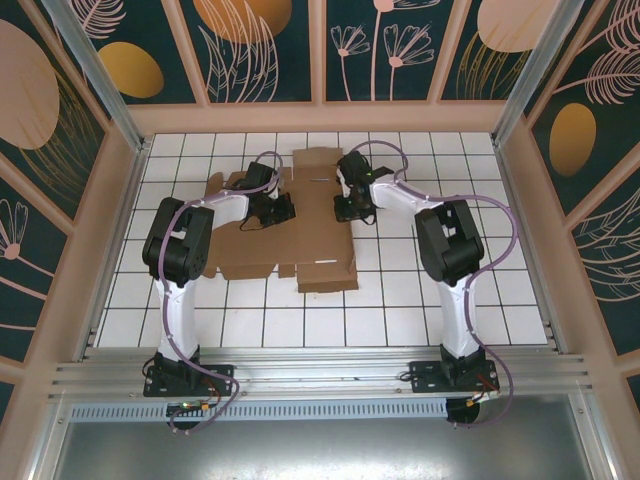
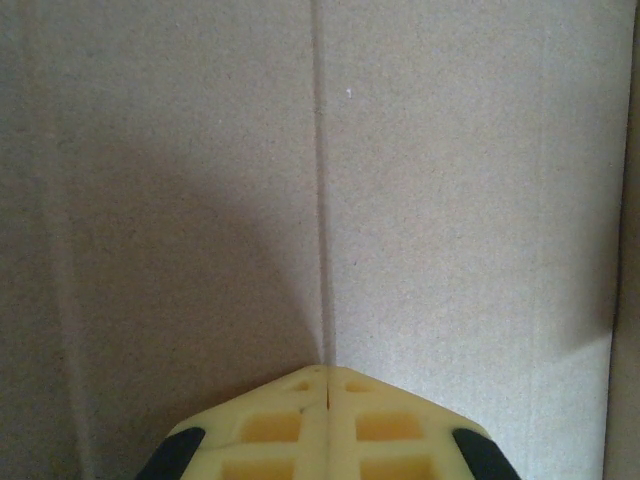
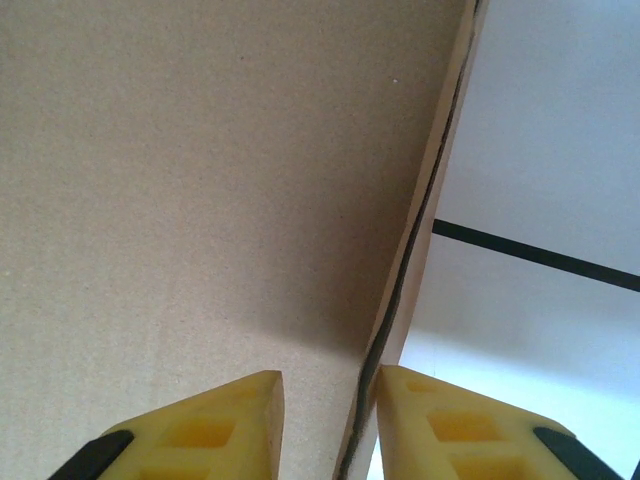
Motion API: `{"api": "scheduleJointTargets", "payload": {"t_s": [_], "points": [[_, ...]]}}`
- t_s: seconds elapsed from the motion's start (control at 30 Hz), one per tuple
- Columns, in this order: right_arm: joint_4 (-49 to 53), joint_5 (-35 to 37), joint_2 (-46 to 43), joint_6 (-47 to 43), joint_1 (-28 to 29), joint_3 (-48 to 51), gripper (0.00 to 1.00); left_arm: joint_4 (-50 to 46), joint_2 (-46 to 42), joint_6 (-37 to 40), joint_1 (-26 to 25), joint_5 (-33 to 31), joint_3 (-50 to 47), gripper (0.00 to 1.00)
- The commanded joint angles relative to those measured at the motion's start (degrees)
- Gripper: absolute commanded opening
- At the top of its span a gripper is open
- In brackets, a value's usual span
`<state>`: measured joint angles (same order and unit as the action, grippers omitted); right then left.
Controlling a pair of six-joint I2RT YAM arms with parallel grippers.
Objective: Fold the paper box
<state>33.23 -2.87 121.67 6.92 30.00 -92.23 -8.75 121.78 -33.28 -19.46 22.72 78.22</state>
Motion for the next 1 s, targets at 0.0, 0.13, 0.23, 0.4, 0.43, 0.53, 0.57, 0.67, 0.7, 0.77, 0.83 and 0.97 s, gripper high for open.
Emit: {"api": "scheduleJointTargets", "payload": {"t_s": [0.0, 0.13, 0.23, 0.4, 0.43, 0.53, 0.57, 0.67, 0.7, 0.77, 0.83, 0.97], "points": [[0.65, 0.88, 0.82, -2.44, 4.09, -0.90, 0.29, -1.65, 2.14, -1.12, -0.49, -0.17, -1.04, 0.00], [2.70, 4.89, 3.02, -4.31, 5.87, -3.36, 0.29, -0.91, 1.89, -1.69, -0.53, 0.57, -1.19, 0.00], [2.80, 6.84, 3.63, -5.32, 6.92, -3.40, 0.29, -0.96, 1.75, -1.45, -0.53, 0.37, -1.14, 0.00], [1.09, 4.57, 2.81, -5.12, 7.25, -2.95, 0.34, -0.52, 1.59, -1.84, -0.53, 1.09, -1.31, 0.00], [0.79, 4.03, 2.65, -4.63, 7.11, -3.16, 0.36, -0.45, 1.51, -1.84, -0.57, 1.18, -1.32, 0.00], [0.32, -0.08, 2.83, -2.96, 6.42, -4.31, 0.42, -0.30, 1.43, -1.89, -0.55, 1.37, -1.44, 0.00], [-0.17, -1.52, 2.80, -2.11, 6.08, -4.38, 0.44, -0.22, 1.45, -1.96, -0.58, 1.53, -1.41, 0.00], [-2.59, -6.36, 1.94, 1.18, 4.43, -3.57, 0.49, -0.12, 1.45, -1.95, -0.58, 1.71, -1.40, 0.00], [-3.58, -8.07, 1.43, 2.38, 3.67, -2.95, 0.50, -0.12, 1.45, -1.97, -0.53, 1.67, -1.40, 0.00], [-6.26, -11.87, 0.18, 5.04, 2.21, -1.22, 0.51, 0.05, 1.53, -2.10, -0.57, 1.87, -1.49, 0.00], [-7.25, -13.24, -0.07, 5.91, 1.65, -0.24, 0.51, 0.31, 1.58, -2.30, -0.58, 2.15, -1.58, 0.00], [-4.43, -10.71, 2.50, 5.34, 1.64, -1.03, 0.51, 0.32, 1.66, -2.31, -0.58, 2.42, -1.59, 0.00]]}}
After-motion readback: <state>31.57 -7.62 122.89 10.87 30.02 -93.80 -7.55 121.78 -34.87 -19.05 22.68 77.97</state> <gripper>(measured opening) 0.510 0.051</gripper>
